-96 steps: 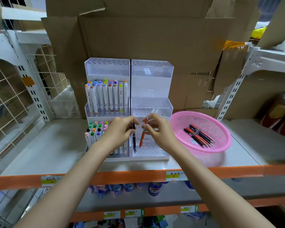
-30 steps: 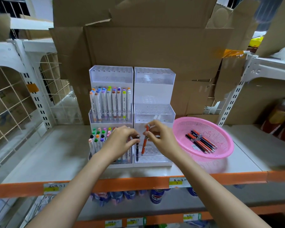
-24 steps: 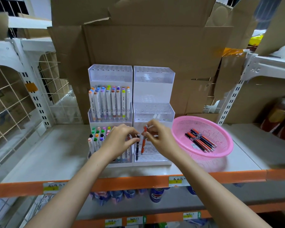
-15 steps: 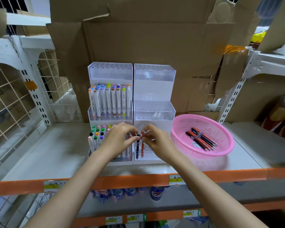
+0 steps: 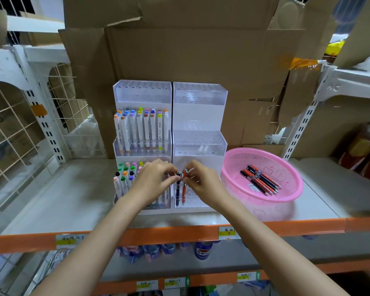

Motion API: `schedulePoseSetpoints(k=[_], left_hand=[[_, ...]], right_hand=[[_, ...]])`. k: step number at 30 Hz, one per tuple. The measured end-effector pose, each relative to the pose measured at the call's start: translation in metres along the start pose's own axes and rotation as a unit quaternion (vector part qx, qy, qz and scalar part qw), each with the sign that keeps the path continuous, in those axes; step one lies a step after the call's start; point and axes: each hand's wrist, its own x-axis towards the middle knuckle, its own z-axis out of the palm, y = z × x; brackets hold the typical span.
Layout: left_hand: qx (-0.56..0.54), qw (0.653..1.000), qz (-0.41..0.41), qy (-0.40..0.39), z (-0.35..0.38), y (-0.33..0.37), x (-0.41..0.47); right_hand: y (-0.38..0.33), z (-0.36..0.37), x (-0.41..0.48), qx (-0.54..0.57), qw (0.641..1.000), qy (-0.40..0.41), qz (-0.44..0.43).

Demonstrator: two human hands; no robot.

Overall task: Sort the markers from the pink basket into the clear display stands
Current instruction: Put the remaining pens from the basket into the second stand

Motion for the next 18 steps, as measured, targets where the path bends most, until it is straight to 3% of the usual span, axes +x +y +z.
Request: schedulePoseSetpoints(k=[18], left_hand=[[-0.005, 1.000, 0.003, 0.003, 0.0000, -0.0010, -0.0005]], right_hand=[[0.0038, 0.0006, -0.0001, 0.007, 1.000, -0.004, 0.004]])
